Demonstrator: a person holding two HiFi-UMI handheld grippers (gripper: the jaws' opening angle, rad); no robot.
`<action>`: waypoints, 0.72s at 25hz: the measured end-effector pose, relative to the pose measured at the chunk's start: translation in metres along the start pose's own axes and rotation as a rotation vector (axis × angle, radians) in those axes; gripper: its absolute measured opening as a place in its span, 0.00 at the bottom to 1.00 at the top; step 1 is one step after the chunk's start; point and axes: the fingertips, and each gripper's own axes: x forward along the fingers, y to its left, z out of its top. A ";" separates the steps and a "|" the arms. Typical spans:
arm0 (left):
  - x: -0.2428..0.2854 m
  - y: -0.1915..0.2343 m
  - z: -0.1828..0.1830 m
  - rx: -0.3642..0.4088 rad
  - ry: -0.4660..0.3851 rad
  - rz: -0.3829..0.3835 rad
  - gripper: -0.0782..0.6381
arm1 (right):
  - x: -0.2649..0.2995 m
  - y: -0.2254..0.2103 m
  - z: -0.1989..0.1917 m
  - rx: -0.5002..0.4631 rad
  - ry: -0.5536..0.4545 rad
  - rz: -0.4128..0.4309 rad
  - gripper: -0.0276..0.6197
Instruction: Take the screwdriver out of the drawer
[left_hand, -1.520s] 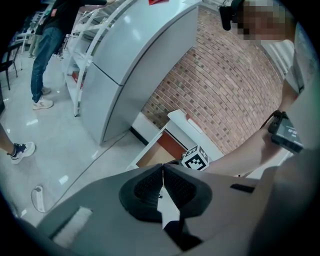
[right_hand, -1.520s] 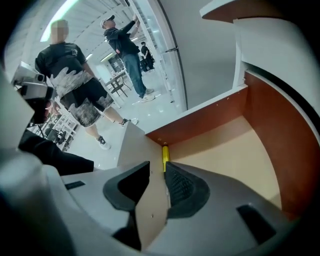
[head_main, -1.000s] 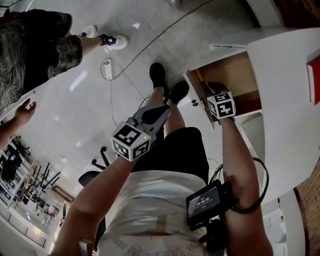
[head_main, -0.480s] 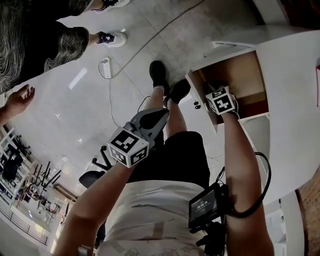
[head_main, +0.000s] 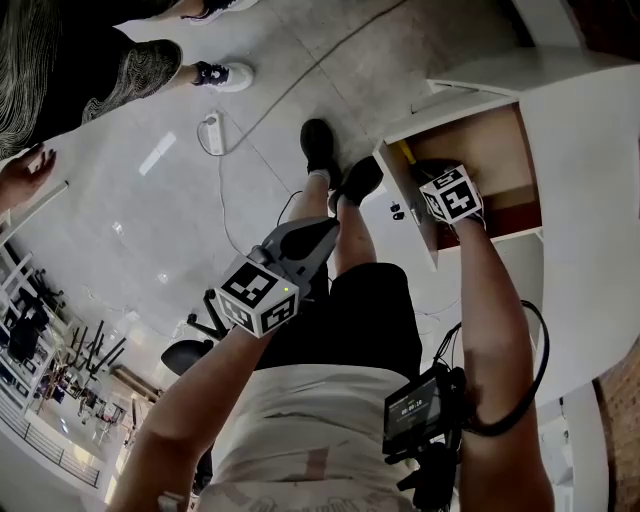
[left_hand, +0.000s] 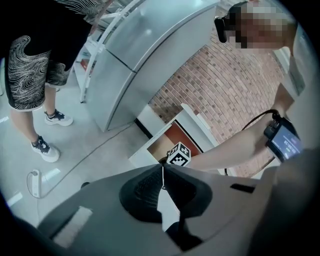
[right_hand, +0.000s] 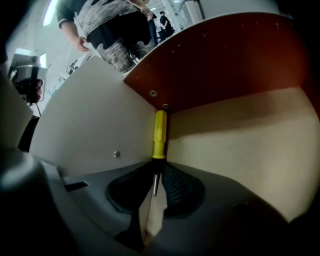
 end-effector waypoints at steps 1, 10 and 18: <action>0.001 0.000 0.001 -0.002 0.000 -0.001 0.12 | 0.001 0.000 0.000 0.029 0.001 0.017 0.11; 0.005 0.001 0.011 0.002 -0.001 -0.010 0.12 | 0.002 -0.001 0.001 0.050 0.018 0.045 0.11; 0.000 -0.001 0.022 0.023 -0.007 -0.021 0.12 | -0.007 0.002 0.004 0.117 0.011 -0.017 0.10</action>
